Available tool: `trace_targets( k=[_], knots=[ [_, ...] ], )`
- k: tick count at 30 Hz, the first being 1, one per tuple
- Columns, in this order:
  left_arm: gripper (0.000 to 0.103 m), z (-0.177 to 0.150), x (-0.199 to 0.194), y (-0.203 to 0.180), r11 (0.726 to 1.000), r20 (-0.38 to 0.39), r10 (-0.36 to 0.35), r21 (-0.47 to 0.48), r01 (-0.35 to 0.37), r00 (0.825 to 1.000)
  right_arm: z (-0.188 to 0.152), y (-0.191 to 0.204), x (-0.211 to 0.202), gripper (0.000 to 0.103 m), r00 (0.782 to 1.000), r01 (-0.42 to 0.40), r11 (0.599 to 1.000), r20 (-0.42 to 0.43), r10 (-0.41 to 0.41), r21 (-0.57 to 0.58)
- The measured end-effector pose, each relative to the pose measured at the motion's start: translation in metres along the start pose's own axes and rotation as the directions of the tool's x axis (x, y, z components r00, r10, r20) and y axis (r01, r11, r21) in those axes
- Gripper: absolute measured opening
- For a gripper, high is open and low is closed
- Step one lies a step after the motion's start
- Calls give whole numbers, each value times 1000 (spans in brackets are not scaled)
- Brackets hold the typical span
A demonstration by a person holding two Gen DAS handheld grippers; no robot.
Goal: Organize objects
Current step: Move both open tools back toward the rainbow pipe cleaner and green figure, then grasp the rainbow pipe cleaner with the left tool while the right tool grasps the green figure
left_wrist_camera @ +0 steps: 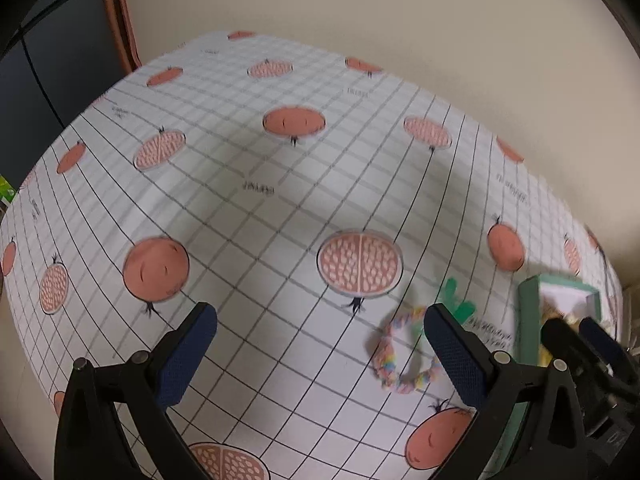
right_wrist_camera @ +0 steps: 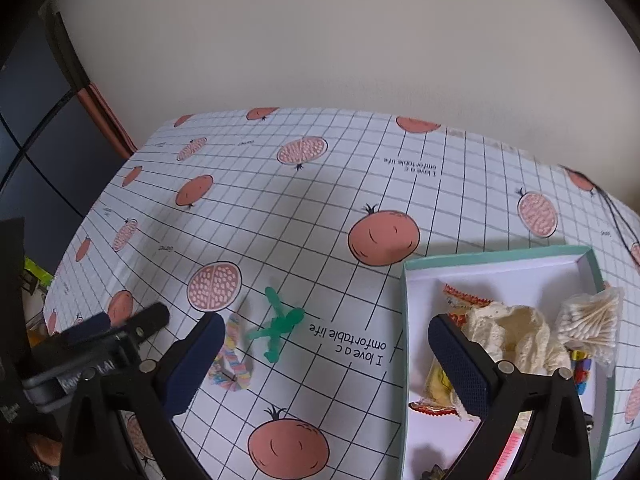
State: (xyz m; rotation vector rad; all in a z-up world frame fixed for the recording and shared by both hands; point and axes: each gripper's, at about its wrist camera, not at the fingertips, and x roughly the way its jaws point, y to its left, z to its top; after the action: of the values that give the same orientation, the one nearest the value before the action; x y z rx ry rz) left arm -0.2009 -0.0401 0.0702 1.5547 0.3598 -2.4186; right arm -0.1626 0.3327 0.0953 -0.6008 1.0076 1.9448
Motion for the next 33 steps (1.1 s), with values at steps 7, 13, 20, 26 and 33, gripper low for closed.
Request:
trace_targets(
  k=[7, 13, 20, 26, 33],
  knots=[
    [103, -13, 22, -7, 1000, -65, 21, 14, -20, 998, -2, -4, 9, 88, 1000, -19, 998, 13, 18, 59],
    [103, -21, 34, -13, 999, -108, 25, 31, -22, 994, -5, 4, 20, 79, 999, -32, 998, 14, 31, 46],
    [90, -28, 36, -26, 995, -118, 44, 95, -33, 992, -10, 9, 35, 72, 1000, -29, 998, -3, 29, 57],
    [74, -32, 39, -31, 993, -138, 35, 115, -19, 990, -14, 11, 50, 67, 999, -33, 997, -36, 35, 63],
    [54, -36, 41, -39, 988, -137, 57, 151, -36, 989, -17, 22, 59, 61, 998, -38, 999, -54, 39, 32]
  ],
)
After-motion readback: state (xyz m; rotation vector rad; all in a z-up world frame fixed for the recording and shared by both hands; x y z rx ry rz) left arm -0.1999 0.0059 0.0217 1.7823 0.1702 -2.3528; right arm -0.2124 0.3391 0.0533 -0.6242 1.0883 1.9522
